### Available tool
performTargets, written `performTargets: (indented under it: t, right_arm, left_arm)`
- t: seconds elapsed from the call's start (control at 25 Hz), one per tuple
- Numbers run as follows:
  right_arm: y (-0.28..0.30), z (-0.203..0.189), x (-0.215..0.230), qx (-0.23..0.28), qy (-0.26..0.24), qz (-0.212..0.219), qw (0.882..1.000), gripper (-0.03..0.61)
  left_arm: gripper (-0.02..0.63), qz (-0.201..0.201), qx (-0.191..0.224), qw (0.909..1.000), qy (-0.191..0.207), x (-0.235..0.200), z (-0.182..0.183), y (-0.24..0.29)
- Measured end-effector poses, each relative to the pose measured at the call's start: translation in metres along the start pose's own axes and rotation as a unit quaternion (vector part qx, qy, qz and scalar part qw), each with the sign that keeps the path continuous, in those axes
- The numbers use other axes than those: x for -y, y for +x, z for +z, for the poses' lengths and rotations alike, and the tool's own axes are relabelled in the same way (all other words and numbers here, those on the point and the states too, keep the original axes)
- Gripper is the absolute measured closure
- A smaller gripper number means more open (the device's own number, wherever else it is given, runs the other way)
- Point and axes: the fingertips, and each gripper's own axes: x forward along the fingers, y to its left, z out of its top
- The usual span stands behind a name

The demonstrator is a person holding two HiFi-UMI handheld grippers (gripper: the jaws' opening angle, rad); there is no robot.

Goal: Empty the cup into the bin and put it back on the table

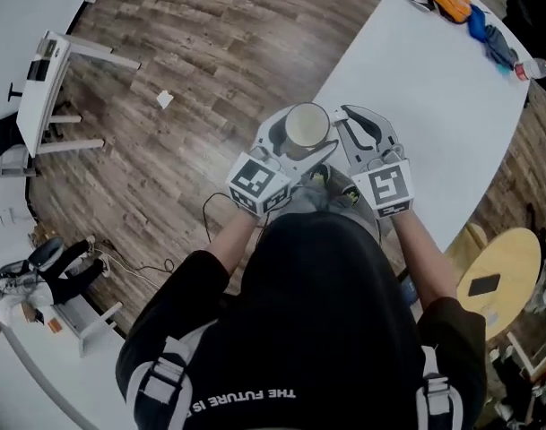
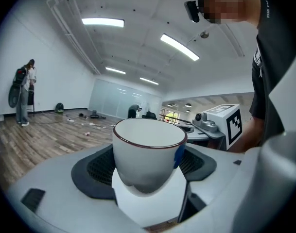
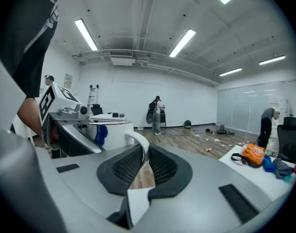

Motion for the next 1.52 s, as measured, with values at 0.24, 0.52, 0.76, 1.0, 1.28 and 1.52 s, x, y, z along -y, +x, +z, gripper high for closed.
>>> performTargets:
  t: [0.24,0.52,0.76,1.0,1.28,1.52]
  right_arm:
    - [0.065,0.013,-0.069,-0.008,-0.021,0.097,0.995,0.526]
    - [0.106,-0.024,-0.128,-0.129,-0.038,0.195,0.972,0.523]
    - [0.123,-0.096,-0.174,-0.293,0.008,0.263,0.919,0.523]
    - [0.134,-0.141,-0.201,-0.39,0.039,0.287,0.874,0.524]
    - [0.144,-0.156,-0.216,-0.423,0.041,0.299,0.854,0.525]
    - [0.15,-0.165,-0.228,-0.435,0.036,0.31,0.845,0.525]
  left_arm:
    - [0.235,0.091,0.013,0.9955,-0.021,-0.054,-0.01,-0.073]
    - [0.235,0.126,-0.005,0.9741,-0.187,-0.085,-0.064,-0.117]
    - [0.235,0.118,-0.01,0.9283,-0.352,-0.096,-0.138,-0.141]
    - [0.235,0.117,-0.003,0.8969,-0.426,-0.105,-0.185,-0.153]
    - [0.235,0.118,-0.002,0.8824,-0.456,-0.114,-0.204,-0.163]
    - [0.235,0.126,-0.004,0.8739,-0.469,-0.119,-0.215,-0.172]
